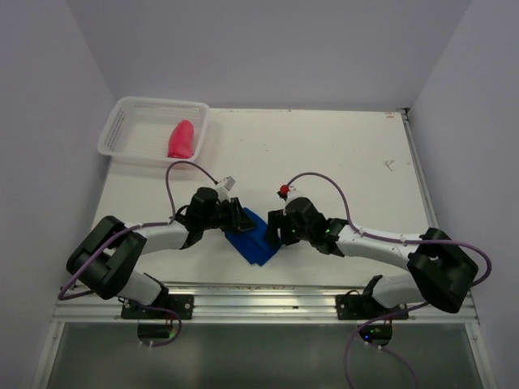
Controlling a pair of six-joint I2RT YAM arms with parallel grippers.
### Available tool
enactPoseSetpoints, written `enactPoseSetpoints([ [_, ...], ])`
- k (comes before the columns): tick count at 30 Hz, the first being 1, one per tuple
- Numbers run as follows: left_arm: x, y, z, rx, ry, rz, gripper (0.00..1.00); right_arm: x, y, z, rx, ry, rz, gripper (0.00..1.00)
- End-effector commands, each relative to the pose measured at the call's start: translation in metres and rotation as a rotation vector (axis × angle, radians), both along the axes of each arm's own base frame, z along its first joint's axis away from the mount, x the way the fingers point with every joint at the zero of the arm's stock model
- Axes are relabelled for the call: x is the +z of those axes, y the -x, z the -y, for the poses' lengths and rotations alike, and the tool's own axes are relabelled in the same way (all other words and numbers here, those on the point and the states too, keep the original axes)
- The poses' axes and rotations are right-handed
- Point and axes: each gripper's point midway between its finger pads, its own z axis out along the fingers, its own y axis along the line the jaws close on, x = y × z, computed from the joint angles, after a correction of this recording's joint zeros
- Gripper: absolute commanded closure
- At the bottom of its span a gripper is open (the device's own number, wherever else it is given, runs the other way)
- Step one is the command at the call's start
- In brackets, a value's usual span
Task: Roll the towels
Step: Roll the towel
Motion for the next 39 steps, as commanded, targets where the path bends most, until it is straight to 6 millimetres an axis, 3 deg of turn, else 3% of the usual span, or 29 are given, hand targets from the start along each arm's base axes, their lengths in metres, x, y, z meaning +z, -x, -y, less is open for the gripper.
enactPoseSetpoints([
  [1, -0.017, 0.011, -0.012, 0.024, -0.049, -0.039, 0.68, 0.006, 0.004, -0.018, 0.028, -0.100, -0.026, 0.33],
  [10, -0.022, 0.021, -0.018, 0.035, -0.055, -0.047, 0.68, -0.004, 0.008, -0.025, 0.054, -0.117, -0.058, 0.38],
  [22, -0.018, 0.020, -0.021, 0.048, -0.068, -0.035, 0.68, -0.002, 0.011, -0.028, 0.101, -0.096, -0.044, 0.73],
  [26, 0.016, 0.006, -0.017, 0.050, 0.044, -0.030, 0.68, 0.003, 0.008, -0.022, 0.103, -0.020, 0.048, 0.74],
  [31, 0.064, -0.026, -0.019, 0.071, 0.049, 0.066, 0.66, 0.009, 0.006, -0.013, 0.085, 0.112, 0.189, 0.75],
  [34, 0.084, -0.036, -0.016, 0.072, 0.067, 0.103, 0.66, 0.015, 0.007, -0.013, 0.090, 0.192, 0.265, 0.74],
  [39, 0.097, -0.039, -0.011, 0.065, 0.104, 0.110, 0.66, 0.019, 0.005, -0.017, 0.104, 0.317, 0.338, 0.74],
])
